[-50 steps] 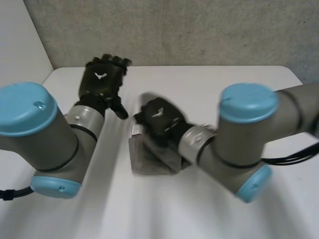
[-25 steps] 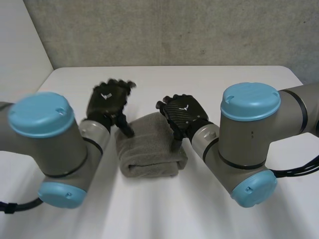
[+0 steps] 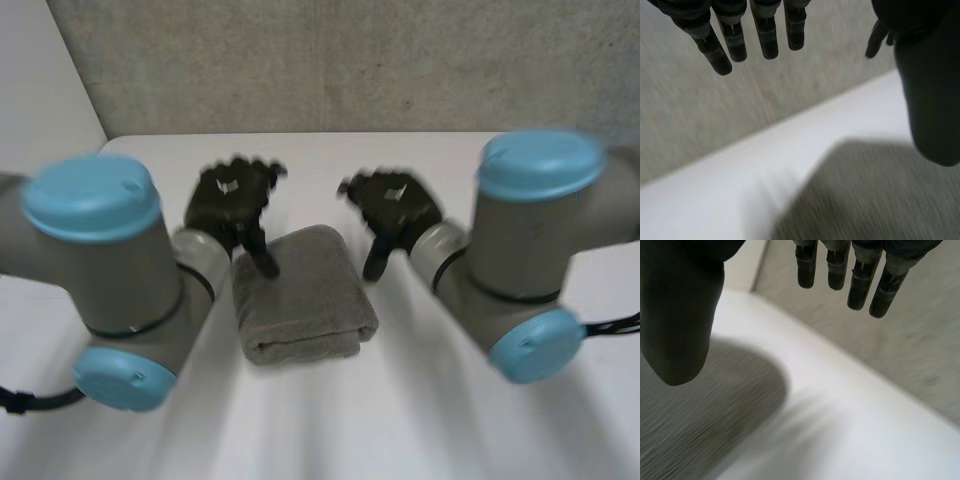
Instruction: Fold the towel.
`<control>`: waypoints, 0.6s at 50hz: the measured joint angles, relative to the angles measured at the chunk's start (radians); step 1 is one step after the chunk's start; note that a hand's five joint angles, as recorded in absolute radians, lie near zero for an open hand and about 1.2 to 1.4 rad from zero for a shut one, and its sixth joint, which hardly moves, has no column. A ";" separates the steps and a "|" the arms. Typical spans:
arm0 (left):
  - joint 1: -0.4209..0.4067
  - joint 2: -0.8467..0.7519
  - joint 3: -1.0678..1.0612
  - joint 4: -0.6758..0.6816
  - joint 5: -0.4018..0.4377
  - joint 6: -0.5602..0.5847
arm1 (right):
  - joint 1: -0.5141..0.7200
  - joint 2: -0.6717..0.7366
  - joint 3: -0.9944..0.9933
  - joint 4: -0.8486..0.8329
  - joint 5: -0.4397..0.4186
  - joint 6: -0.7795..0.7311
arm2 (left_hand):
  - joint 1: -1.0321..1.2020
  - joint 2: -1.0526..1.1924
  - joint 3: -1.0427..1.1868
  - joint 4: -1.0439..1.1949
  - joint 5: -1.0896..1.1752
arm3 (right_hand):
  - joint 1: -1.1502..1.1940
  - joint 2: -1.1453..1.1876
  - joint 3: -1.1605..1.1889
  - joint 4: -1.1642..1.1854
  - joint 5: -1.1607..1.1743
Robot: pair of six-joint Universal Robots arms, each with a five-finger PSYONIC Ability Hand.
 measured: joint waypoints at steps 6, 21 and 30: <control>0.034 0.121 0.093 -0.084 -0.005 -0.004 | -0.079 -0.168 -0.014 -0.002 0.095 0.050 | -0.001 0.000 0.000 0.000 -0.001 | 0.000 0.000 0.000 0.000 0.000; 0.133 0.225 0.171 -0.198 -0.034 -0.033 | -0.159 -0.259 -0.036 0.051 0.161 0.071 | -0.002 0.000 -0.003 0.000 -0.001 | 0.000 0.000 0.000 0.000 0.000; 0.130 0.221 0.167 -0.202 -0.042 -0.035 | -0.154 -0.254 -0.038 0.058 0.153 0.069 | -0.002 0.000 -0.003 0.000 -0.001 | 0.000 0.000 0.000 0.000 0.000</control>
